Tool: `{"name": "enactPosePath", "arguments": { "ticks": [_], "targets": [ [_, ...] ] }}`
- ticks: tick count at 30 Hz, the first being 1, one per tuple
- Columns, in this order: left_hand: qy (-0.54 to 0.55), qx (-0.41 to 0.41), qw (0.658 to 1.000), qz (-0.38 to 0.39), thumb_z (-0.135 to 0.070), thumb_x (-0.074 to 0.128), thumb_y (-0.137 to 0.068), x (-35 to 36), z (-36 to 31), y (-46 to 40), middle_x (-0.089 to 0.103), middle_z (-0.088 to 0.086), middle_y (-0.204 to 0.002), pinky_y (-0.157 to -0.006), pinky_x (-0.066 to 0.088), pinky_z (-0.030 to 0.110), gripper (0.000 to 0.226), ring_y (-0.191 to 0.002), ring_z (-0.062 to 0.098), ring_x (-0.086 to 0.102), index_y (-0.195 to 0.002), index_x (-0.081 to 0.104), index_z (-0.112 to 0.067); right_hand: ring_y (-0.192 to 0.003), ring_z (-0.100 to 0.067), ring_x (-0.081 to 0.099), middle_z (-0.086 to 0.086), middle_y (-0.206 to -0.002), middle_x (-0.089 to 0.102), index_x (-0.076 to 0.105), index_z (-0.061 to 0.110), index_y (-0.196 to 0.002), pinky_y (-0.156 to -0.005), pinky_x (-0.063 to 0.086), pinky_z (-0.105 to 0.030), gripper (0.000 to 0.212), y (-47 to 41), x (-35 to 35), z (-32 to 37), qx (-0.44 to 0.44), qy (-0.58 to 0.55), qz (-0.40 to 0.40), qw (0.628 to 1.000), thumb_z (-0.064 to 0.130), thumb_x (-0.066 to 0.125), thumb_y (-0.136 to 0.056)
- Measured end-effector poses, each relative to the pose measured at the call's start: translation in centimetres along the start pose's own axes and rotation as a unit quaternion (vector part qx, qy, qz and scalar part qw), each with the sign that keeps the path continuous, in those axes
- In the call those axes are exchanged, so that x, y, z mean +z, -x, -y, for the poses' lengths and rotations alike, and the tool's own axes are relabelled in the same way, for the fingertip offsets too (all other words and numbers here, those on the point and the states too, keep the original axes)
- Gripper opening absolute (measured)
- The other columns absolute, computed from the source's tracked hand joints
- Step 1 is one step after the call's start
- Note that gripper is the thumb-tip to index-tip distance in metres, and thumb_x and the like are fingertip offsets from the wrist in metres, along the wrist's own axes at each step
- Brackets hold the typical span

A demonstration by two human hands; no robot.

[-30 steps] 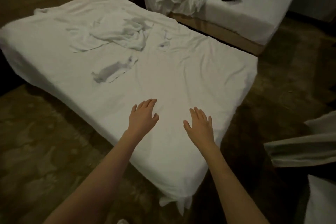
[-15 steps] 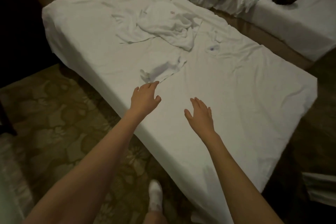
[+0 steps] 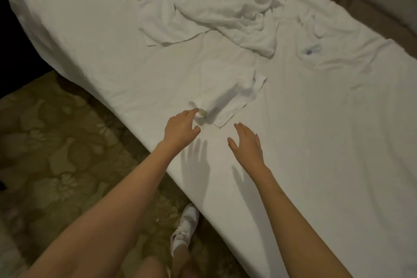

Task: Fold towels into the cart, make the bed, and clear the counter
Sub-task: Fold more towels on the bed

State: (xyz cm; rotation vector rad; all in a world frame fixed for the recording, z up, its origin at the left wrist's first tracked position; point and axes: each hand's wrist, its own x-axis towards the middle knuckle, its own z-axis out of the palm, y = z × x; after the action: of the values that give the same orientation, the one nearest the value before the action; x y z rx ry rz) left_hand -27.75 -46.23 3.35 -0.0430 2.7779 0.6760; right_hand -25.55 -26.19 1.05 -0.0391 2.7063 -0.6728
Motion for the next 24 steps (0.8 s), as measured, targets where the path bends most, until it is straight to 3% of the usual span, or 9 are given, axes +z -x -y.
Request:
{"name": "enactPosePath", "arguments": {
  "ticks": [3, 5, 8, 11, 14, 17, 19, 22, 24],
  "targets": [
    [0.042, -0.021, 0.998, 0.035, -0.021, 0.047, -0.093, 2.3, 1.8, -3.8, 0.047, 0.011, -0.136, -0.088, 0.042, 0.035, 0.056, -0.116, 0.028, 0.05, -0.146, 0.03, -0.023, -0.144, -0.016, 0.018, -0.003, -0.155, 0.026, 0.031, 0.016, -0.146, -0.117, 0.007, -0.039, 0.05, -3.8, 2.2, -0.2, -0.005, 0.004, 0.007, 1.0, 0.03, 0.042, -0.1],
    [0.129, -0.063, 0.989, 0.041, -0.021, 0.047, -0.093, 4.1, 2.7, -5.8, 0.048, 0.011, -0.132, -0.086, 0.04, 0.033, 0.057, -0.116, 0.027, 0.05, -0.147, 0.028, -0.026, -0.143, -0.017, 0.022, -0.003, -0.154, 0.029, 0.036, 0.018, -0.144, -0.117, 0.011, -0.04, 0.048, -6.1, 3.8, -0.6, -0.005, -0.004, 0.011, 1.0, 0.029, 0.046, -0.098],
    [0.246, -0.096, 0.964, -0.022, -0.016, 0.047, -0.095, 6.3, 3.8, -8.0, 0.05, 0.011, -0.126, -0.085, 0.04, 0.027, 0.055, -0.111, 0.023, 0.053, -0.146, 0.03, -0.026, -0.138, -0.022, 0.034, -0.007, -0.148, 0.039, 0.049, 0.016, -0.136, -0.113, 0.025, -0.042, 0.044, -9.0, 5.9, -1.4, -0.01, -0.024, -0.013, 1.0, 0.024, 0.056, -0.093],
    [0.311, -0.098, 0.942, -0.077, -0.015, 0.052, -0.094, 7.4, 3.9, -9.4, 0.048, 0.007, -0.126, -0.083, 0.04, 0.013, 0.043, -0.102, 0.013, 0.055, -0.137, 0.045, -0.021, -0.126, -0.027, 0.047, -0.007, -0.136, 0.052, 0.062, 0.017, -0.121, -0.102, 0.034, -0.041, 0.041, -10.6, 7.5, -1.9, -0.001, -0.011, -0.07, 0.997, 0.024, 0.071, -0.082],
    [0.357, -0.092, 0.927, -0.07, -0.018, 0.056, -0.094, 7.8, 3.0, -10.5, 0.046, 0.002, -0.123, -0.077, 0.035, -0.002, 0.032, -0.096, -0.004, 0.05, -0.125, 0.056, -0.012, -0.114, -0.025, 0.053, -0.002, -0.122, 0.06, 0.069, 0.022, -0.105, -0.092, 0.036, -0.039, 0.031, -11.4, 8.2, -1.4, 0.038, -0.002, -0.121, 0.992, 0.027, 0.076, -0.076],
    [0.364, -0.092, 0.922, -0.095, -0.004, 0.053, -0.091, 7.6, 2.6, -10.9, 0.048, 0.005, -0.118, -0.08, 0.036, 0.001, 0.03, -0.095, -0.002, 0.05, -0.119, 0.06, -0.009, -0.099, -0.025, 0.056, -0.001, -0.107, 0.063, 0.072, 0.018, -0.091, -0.082, 0.036, -0.036, 0.01, -11.9, 7.6, -1.2, 0.049, -0.029, -0.173, 0.983, 0.021, 0.071, -0.082],
    [0.353, -0.085, 0.922, -0.135, 0.009, 0.045, -0.086, 7.0, 2.6, -10.8, 0.048, 0.006, -0.116, -0.082, 0.035, 0.001, 0.04, -0.096, -0.007, 0.046, -0.118, 0.06, -0.01, -0.093, -0.022, 0.057, 0.0, -0.108, 0.059, 0.07, 0.013, -0.092, -0.077, 0.04, -0.033, 0.009, -11.7, 6.8, -1.8, 0.073, -0.085, -0.153, 0.982, 0.019, 0.064, -0.088],
    [0.379, -0.09, 0.908, -0.158, 0.006, 0.044, -0.089, 5.7, 1.6, -10.6, 0.042, -0.003, -0.115, -0.084, 0.041, 0.009, 0.041, -0.1, -0.004, 0.046, -0.118, 0.051, -0.022, -0.08, -0.02, 0.061, 0.004, -0.103, 0.055, 0.063, 0.01, -0.091, -0.066, 0.049, -0.03, 0.007, -10.1, 5.0, -3.1, 0.112, -0.186, -0.141, 0.966, 0.014, 0.057, -0.093],
    [0.4, -0.085, 0.901, -0.148, 0.002, 0.048, -0.09, 4.9, 0.6, -10.2, 0.036, -0.001, -0.115, -0.079, 0.044, 0.012, 0.037, -0.102, 0.003, 0.047, -0.114, 0.041, -0.026, -0.068, -0.018, 0.061, -0.002, -0.093, 0.06, 0.059, 0.012, -0.086, -0.053, 0.048, -0.019, 0.01, -8.8, 3.5, -3.6, 0.139, -0.253, -0.149, 0.946, 0.007, 0.054, -0.093]
  ]
}}
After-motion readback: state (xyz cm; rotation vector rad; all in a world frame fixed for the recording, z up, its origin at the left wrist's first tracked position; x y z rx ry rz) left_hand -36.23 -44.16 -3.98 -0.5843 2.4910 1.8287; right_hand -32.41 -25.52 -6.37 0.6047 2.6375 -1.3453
